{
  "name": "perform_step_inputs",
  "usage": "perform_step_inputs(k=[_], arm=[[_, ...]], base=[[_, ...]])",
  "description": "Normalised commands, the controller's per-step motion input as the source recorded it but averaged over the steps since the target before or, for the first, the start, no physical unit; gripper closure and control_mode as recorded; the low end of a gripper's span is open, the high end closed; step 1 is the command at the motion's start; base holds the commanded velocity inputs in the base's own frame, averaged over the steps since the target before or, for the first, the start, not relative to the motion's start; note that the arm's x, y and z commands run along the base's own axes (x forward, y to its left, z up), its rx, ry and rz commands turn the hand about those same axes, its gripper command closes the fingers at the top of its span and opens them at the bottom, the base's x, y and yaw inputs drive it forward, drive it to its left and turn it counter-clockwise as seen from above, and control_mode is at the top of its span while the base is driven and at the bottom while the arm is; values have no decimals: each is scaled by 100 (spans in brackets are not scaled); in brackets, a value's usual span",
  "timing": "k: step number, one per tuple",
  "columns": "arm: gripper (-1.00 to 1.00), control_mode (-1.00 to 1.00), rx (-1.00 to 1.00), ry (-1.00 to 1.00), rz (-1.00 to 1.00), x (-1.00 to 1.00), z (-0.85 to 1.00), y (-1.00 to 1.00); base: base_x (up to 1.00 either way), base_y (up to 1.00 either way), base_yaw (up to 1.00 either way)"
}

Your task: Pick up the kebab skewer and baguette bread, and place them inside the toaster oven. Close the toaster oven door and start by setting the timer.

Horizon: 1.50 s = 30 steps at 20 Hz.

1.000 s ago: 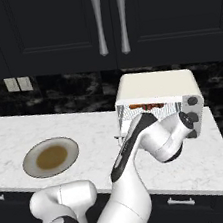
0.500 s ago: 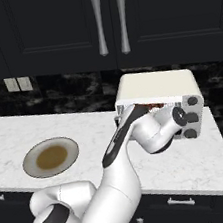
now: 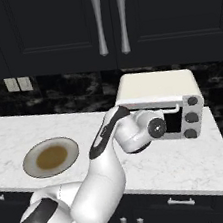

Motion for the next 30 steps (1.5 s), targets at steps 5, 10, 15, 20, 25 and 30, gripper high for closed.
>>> perform_step_inputs(k=[5, 10, 15, 20, 25, 30], arm=[[-100, -100, -4, -23, -15, 50, 9, 3], [-100, -100, -2, -22, -13, 58, 32, 1], [-100, -100, 0, -17, -8, 17, 45, 0], [-100, -100, -4, -11, -3, -29, 46, -19], [-100, -100, -10, -2, -4, -64, 66, -75], [-100, -100, -14, 0, 0, -82, 41, -94]], base=[[0, 0, 0], [0, 0, 0], [0, 0, 0], [0, 0, 0], [0, 0, 0], [0, 0, 0]])
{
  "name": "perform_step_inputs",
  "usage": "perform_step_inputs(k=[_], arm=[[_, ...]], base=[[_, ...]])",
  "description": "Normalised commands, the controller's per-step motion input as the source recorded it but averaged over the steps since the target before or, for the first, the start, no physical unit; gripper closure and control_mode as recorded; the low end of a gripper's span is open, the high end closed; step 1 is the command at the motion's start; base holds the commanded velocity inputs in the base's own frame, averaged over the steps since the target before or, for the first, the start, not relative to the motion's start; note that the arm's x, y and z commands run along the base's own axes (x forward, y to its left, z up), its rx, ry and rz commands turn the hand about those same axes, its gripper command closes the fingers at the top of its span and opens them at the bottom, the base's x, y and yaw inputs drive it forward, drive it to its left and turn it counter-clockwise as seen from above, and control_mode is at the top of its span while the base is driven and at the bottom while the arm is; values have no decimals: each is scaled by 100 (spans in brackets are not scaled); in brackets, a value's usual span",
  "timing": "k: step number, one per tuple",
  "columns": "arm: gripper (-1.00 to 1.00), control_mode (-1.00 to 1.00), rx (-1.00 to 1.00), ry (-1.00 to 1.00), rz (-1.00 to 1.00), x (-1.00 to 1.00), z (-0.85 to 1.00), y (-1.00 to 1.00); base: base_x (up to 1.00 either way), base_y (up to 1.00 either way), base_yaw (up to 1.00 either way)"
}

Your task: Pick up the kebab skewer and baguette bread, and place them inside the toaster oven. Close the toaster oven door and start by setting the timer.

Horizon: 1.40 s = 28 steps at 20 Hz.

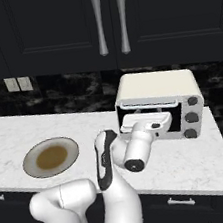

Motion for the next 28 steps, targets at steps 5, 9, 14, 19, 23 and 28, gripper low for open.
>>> perform_step_inputs(k=[5, 9, 14, 19, 23, 28], arm=[[-100, -100, -31, 1, 0, -84, 27, -100], [-100, -100, -37, 6, 0, -90, 22, -100], [-100, -100, -43, 7, 1, -25, -37, -57], [-100, -100, -30, 0, 10, 50, -55, 2], [-100, -100, -25, 0, 8, 61, -44, 2], [-100, -100, -22, 2, 0, 5, -30, -14]], base=[[0, 0, 0], [0, 0, 0], [0, 0, 0], [0, 0, 0], [0, 0, 0], [0, 0, 0]])
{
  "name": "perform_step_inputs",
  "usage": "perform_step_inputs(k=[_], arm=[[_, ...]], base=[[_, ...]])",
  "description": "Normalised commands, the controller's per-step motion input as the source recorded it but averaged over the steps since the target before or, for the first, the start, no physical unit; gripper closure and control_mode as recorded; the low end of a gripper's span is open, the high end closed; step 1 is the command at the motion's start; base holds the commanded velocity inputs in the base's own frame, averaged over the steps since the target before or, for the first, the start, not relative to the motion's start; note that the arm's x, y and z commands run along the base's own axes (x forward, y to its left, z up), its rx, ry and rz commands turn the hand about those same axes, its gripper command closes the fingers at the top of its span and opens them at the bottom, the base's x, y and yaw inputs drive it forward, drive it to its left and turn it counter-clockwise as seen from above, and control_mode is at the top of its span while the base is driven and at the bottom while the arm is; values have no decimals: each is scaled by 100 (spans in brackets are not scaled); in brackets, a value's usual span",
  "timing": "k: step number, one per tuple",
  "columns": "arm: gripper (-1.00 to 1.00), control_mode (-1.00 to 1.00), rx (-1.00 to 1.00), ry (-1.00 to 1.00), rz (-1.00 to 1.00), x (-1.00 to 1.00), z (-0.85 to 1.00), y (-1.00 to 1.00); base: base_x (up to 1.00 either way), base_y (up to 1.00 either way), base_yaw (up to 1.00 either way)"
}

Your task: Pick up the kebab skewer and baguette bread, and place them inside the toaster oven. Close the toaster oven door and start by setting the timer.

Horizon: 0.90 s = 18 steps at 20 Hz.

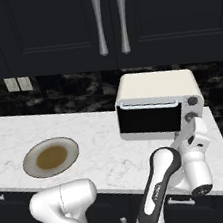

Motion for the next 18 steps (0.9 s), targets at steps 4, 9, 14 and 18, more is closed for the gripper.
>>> perform_step_inputs(k=[4, 9, 14, 18], arm=[[-100, -100, -15, 5, 0, 0, -15, -7], [-100, -100, -11, 5, 0, 6, -8, 0], [-100, -100, -6, 7, 0, 25, 0, -5], [-100, -100, 0, 6, 0, 40, -1, -4]], base=[[0, 0, 0], [0, 0, 0], [0, 0, 0], [0, 0, 0]])
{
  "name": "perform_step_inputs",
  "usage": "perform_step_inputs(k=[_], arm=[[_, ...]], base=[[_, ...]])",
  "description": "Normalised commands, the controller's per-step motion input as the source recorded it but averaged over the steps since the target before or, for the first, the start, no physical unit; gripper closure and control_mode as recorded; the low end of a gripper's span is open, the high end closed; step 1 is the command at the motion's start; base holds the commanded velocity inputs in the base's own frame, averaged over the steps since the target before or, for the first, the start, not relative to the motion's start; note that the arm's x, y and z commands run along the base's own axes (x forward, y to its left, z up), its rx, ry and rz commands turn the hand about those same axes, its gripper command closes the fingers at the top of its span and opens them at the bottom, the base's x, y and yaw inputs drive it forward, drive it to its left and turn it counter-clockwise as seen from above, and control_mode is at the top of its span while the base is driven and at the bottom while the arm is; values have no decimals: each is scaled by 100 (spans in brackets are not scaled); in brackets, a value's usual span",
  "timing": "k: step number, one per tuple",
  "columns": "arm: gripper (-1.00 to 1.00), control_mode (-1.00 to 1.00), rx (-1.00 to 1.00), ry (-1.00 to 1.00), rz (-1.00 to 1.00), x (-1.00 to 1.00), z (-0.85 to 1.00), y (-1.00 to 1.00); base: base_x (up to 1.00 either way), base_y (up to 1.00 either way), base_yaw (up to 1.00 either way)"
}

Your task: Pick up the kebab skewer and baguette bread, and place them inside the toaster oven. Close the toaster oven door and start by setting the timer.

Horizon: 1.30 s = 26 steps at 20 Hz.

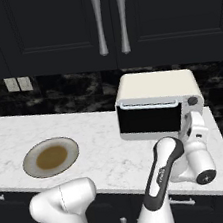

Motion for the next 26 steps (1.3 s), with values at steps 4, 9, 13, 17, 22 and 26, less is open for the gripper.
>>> perform_step_inputs(k=[4, 9, 13, 17, 22, 26], arm=[[-100, -100, 0, 3, 0, 19, 0, 0], [-100, -100, 0, 1, 0, 3, -8, 0], [-100, -100, -2, 2, 0, 28, -10, 0], [-100, -100, -2, 2, 0, 26, -14, -1], [-100, -100, -2, 6, 0, 12, -25, -11], [-100, -100, -2, 7, 0, 23, -14, -28]], base=[[0, 0, 0], [0, 0, 0], [0, 0, 0], [0, 0, 0], [0, 0, 0], [0, 0, 0]])
